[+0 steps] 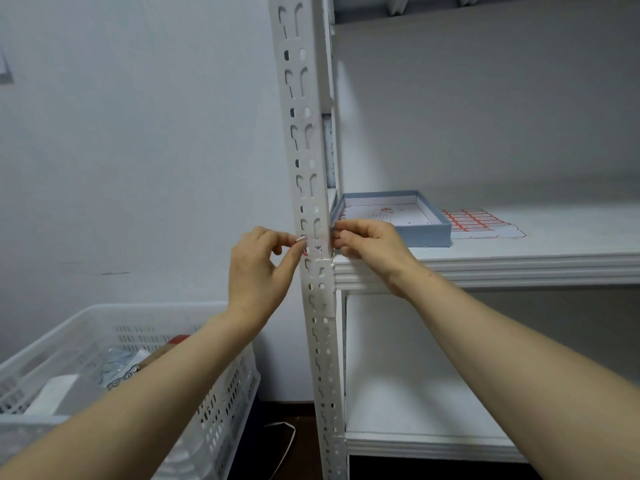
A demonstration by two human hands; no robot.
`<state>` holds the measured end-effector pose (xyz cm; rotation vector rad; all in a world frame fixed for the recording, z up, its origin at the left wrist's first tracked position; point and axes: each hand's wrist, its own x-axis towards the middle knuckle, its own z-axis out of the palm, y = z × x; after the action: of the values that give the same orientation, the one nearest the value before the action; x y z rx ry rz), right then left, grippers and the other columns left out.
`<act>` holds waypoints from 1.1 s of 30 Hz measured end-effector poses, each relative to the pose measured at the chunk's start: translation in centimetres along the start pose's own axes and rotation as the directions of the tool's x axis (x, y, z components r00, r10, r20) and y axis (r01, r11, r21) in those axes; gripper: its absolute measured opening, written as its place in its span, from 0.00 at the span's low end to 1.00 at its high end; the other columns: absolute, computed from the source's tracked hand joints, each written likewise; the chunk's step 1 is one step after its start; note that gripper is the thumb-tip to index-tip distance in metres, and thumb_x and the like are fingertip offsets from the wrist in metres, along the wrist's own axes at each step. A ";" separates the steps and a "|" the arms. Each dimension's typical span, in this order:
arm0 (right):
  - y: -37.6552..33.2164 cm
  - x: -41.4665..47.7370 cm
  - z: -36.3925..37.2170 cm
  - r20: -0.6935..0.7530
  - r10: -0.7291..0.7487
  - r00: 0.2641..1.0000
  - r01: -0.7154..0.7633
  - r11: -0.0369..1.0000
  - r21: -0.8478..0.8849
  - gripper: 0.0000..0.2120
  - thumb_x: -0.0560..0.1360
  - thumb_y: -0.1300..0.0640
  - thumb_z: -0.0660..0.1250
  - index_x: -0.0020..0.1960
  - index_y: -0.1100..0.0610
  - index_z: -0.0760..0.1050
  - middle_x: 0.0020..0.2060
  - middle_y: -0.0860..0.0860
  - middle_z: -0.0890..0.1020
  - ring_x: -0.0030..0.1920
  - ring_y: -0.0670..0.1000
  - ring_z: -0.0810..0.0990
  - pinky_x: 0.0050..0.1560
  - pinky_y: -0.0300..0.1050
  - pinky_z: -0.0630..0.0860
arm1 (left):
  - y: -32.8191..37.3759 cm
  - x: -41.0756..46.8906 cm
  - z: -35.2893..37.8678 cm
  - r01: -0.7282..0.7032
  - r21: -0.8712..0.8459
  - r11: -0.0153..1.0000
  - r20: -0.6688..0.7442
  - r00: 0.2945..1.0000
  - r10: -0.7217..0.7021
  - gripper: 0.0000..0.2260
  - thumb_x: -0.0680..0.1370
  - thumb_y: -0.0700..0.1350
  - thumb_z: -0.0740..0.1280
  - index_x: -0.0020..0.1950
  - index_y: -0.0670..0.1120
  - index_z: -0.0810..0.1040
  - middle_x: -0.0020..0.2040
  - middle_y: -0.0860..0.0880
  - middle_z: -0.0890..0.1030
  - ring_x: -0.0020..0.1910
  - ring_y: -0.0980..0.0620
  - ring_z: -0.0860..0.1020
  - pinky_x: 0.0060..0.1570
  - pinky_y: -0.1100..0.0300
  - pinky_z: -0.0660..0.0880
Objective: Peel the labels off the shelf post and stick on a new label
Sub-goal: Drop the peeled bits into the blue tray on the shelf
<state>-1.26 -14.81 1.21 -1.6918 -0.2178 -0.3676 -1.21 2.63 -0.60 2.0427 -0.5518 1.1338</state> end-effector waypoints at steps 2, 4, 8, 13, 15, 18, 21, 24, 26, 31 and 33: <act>-0.4 -0.6 -0.5 -0.037 -0.019 0.999 0.021 0.998 0.059 0.12 0.77 0.66 0.61 0.59 0.62 0.76 0.46 0.53 0.82 0.43 0.46 0.81 0.46 0.36 0.78 | 1.5 0.2 0.1 0.163 -0.193 0.968 0.085 0.985 -0.149 0.05 0.74 0.48 0.70 0.42 0.47 0.80 0.39 0.47 0.79 0.37 0.57 0.72 0.41 0.60 0.68; -1.2 -1.0 -1.4 -0.058 -0.013 0.998 0.023 0.984 0.177 0.10 0.77 0.65 0.62 0.56 0.62 0.77 0.45 0.53 0.82 0.41 0.49 0.83 0.42 0.37 0.80 | 3.3 0.7 0.2 0.300 -0.351 0.887 0.177 0.952 -0.252 0.00 0.74 0.44 0.71 0.43 0.49 0.80 0.43 0.45 0.82 0.39 0.55 0.74 0.43 0.60 0.74; -3.4 -1.9 -3.9 0.033 0.043 0.999 -0.051 0.940 0.339 0.07 0.76 0.61 0.64 0.50 0.61 0.79 0.45 0.57 0.83 0.40 0.54 0.84 0.40 0.42 0.82 | 6.7 1.8 1.3 0.410 -0.517 0.751 0.319 0.907 -0.275 0.05 0.76 0.41 0.68 0.42 0.50 0.80 0.40 0.47 0.82 0.41 0.53 0.76 0.44 0.67 0.75; -4.7 -2.5 -7.1 0.063 0.033 0.997 -0.051 0.954 0.297 0.07 0.73 0.59 0.68 0.46 0.62 0.80 0.39 0.56 0.84 0.38 0.52 0.84 0.41 0.39 0.81 | 9.6 2.7 4.0 0.398 -0.544 0.739 0.362 0.905 -0.221 0.06 0.76 0.42 0.69 0.40 0.51 0.81 0.45 0.39 0.83 0.43 0.50 0.77 0.43 0.69 0.74; -4.8 -2.5 -8.1 0.030 0.011 1.000 -0.018 0.965 0.263 0.05 0.72 0.62 0.70 0.46 0.63 0.80 0.37 0.56 0.84 0.37 0.50 0.84 0.41 0.38 0.81 | 10.5 3.1 5.0 0.389 -0.546 0.743 0.361 0.909 -0.210 0.06 0.76 0.42 0.68 0.40 0.50 0.81 0.46 0.37 0.83 0.43 0.48 0.78 0.41 0.71 0.74; -4.7 -2.2 -9.4 -0.065 0.008 0.998 0.008 0.971 0.240 0.07 0.69 0.66 0.71 0.47 0.66 0.80 0.36 0.57 0.84 0.37 0.51 0.84 0.41 0.38 0.81 | 11.6 3.6 6.4 0.394 -0.550 0.736 0.375 0.904 -0.204 0.04 0.76 0.42 0.68 0.43 0.47 0.83 0.44 0.38 0.84 0.48 0.39 0.80 0.50 0.60 0.77; -4.7 -1.7 -10.1 -0.144 0.032 0.989 0.004 0.971 0.240 0.04 0.69 0.67 0.72 0.44 0.65 0.80 0.31 0.55 0.84 0.33 0.50 0.84 0.38 0.38 0.82 | 12.2 4.1 7.4 0.417 -0.554 0.721 0.386 0.896 -0.221 0.03 0.75 0.42 0.69 0.45 0.44 0.83 0.38 0.42 0.83 0.44 0.40 0.79 0.55 0.50 0.76; -4.6 -1.3 -10.3 -0.176 0.050 0.983 -0.009 0.973 0.229 0.03 0.68 0.66 0.73 0.40 0.62 0.80 0.30 0.53 0.84 0.32 0.49 0.84 0.37 0.38 0.81 | 12.6 4.6 8.1 0.425 -0.561 0.710 0.368 0.897 -0.246 0.04 0.74 0.39 0.70 0.47 0.45 0.82 0.33 0.49 0.75 0.40 0.49 0.75 0.51 0.54 0.78; -4.6 -1.1 -10.3 -0.198 0.067 0.978 -0.020 0.973 0.230 0.02 0.69 0.65 0.73 0.39 0.61 0.80 0.28 0.52 0.83 0.30 0.47 0.83 0.36 0.38 0.81 | 12.7 4.9 8.4 0.428 -0.572 0.700 0.370 0.896 -0.245 0.07 0.73 0.38 0.71 0.49 0.45 0.81 0.33 0.50 0.73 0.39 0.51 0.75 0.47 0.61 0.78; -4.6 -0.5 -10.0 -0.222 0.161 0.962 -0.077 0.936 0.344 0.01 0.70 0.66 0.70 0.40 0.63 0.79 0.31 0.56 0.84 0.31 0.50 0.83 0.33 0.39 0.81 | 12.3 5.2 8.9 0.323 -0.544 0.774 0.290 0.938 -0.188 0.08 0.72 0.42 0.73 0.51 0.46 0.82 0.36 0.51 0.75 0.38 0.56 0.73 0.47 0.59 0.75; -4.7 -0.5 -9.9 -0.182 0.210 0.961 -0.115 0.897 0.427 0.04 0.71 0.65 0.70 0.45 0.64 0.79 0.37 0.59 0.84 0.32 0.51 0.84 0.34 0.40 0.81 | 11.8 5.2 9.1 0.205 -0.485 0.850 0.194 0.973 -0.124 0.07 0.73 0.43 0.72 0.51 0.47 0.83 0.39 0.51 0.78 0.38 0.58 0.73 0.45 0.60 0.73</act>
<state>-4.48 -23.80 6.56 -1.2272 0.0173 -0.3542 -1.35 -12.09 5.21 1.6839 -0.6556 0.6407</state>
